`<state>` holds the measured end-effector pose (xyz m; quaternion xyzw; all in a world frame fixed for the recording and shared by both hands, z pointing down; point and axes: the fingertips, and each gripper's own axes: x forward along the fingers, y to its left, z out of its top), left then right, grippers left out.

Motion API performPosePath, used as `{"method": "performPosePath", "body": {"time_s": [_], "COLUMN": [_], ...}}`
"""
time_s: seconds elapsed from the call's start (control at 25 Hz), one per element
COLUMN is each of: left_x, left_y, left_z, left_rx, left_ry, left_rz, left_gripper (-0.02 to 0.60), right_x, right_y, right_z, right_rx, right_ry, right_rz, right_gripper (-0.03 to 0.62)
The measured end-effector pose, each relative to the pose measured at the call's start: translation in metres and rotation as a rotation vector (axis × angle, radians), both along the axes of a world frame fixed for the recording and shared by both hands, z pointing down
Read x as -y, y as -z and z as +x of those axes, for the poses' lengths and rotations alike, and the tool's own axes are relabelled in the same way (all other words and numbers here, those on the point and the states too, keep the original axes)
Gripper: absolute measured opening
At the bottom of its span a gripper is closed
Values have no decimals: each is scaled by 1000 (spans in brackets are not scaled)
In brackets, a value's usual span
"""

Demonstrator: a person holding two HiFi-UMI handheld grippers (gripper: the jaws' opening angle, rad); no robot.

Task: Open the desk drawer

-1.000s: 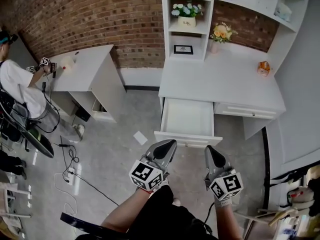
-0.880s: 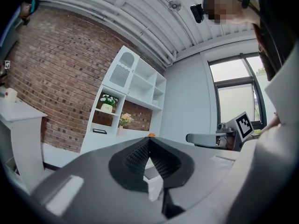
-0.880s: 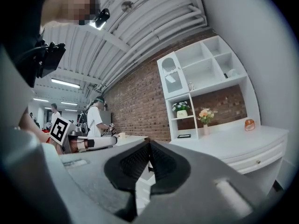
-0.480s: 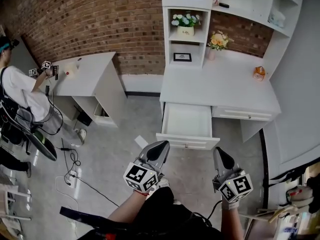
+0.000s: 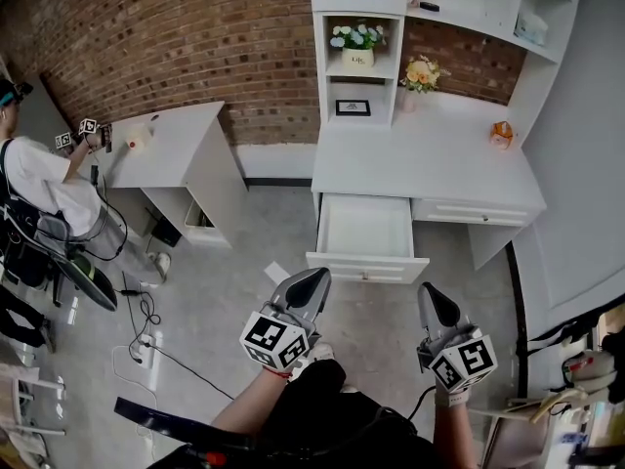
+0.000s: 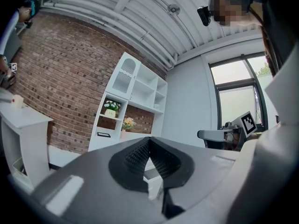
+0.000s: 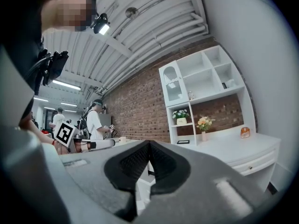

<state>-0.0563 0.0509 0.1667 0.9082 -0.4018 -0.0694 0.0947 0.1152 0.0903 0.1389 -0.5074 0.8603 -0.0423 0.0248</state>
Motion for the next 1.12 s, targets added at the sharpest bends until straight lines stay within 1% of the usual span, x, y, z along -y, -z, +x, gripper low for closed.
{"method": "performPosePath", "body": {"time_s": [0.32, 0.52, 0.84, 1.12], "left_x": [-16, -22, -33, -38], "left_y": [-1, 0, -6, -8], "left_z": [3, 5, 4, -5], "left_rx": [-8, -35, -20, -8], "left_ry": [-11, -19, -27, -8], "left_rz": [-3, -14, -33, -32], "left_gripper": [3, 3, 3, 3], "right_x": [-19, -28, -35, -37], "right_y": [-1, -5, -13, -16], "right_z": [0, 2, -3, -7], "right_rx": [-1, 1, 18, 18], "right_ry": [4, 2, 9, 16], "right_rz": [-4, -12, -35, -39], "right_gripper": [2, 2, 2, 2]}}
